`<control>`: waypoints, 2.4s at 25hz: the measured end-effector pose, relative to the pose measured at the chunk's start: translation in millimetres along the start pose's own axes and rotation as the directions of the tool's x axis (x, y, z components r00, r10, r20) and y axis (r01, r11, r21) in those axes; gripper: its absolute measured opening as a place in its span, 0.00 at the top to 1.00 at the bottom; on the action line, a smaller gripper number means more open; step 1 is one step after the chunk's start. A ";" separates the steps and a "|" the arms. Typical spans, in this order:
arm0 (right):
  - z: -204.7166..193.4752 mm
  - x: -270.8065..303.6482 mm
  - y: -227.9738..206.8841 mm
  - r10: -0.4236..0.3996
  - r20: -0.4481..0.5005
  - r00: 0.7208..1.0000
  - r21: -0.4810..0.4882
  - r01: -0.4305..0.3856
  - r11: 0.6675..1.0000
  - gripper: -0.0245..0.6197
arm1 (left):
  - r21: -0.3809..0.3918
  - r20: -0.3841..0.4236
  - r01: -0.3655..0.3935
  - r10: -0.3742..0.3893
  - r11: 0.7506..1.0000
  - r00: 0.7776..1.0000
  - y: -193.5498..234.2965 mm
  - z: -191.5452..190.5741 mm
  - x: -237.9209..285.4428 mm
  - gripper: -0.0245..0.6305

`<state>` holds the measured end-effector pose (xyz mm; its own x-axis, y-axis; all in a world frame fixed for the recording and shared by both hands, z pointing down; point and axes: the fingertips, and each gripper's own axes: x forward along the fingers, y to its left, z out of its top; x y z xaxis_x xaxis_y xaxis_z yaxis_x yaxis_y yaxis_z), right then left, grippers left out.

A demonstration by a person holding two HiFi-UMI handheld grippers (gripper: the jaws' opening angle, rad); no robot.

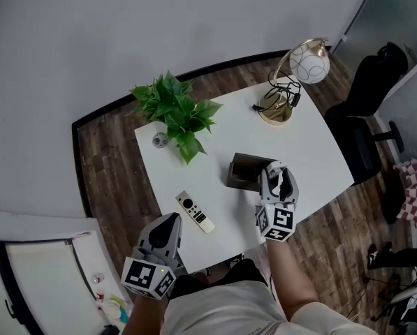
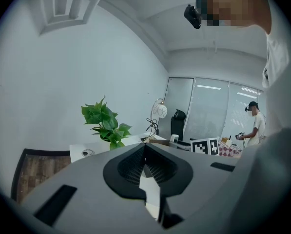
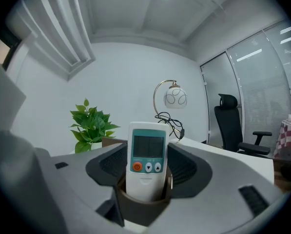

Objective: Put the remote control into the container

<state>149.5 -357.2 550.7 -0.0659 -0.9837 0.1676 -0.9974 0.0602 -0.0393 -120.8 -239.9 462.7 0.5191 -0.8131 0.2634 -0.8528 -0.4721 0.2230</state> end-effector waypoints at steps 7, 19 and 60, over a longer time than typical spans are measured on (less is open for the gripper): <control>-20.3 0.0 0.3 0.018 -0.069 0.997 -0.040 -0.021 0.999 0.55 | 0.007 0.000 0.009 -0.009 1.000 1.000 -7.0 0.9 5.1 0.95; -31.0 0.8 7.0 0.058 -0.115 0.992 -0.065 -0.066 0.996 0.55 | 0.007 0.002 0.004 -0.004 1.000 1.000 -9.2 0.8 4.1 0.95; 106.3 -112.9 89.2 0.400 -0.069 0.914 -0.087 -0.405 0.910 0.94 | 0.084 0.158 -0.027 0.013 0.996 0.987 -26.6 57.4 -43.5 0.95</control>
<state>71.0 -258.8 423.5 -0.4617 -0.8629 0.2056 -0.8834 0.4683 -0.0182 -124.0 -211.5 391.5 0.4924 -0.8628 0.1151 -0.8681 -0.4772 0.1367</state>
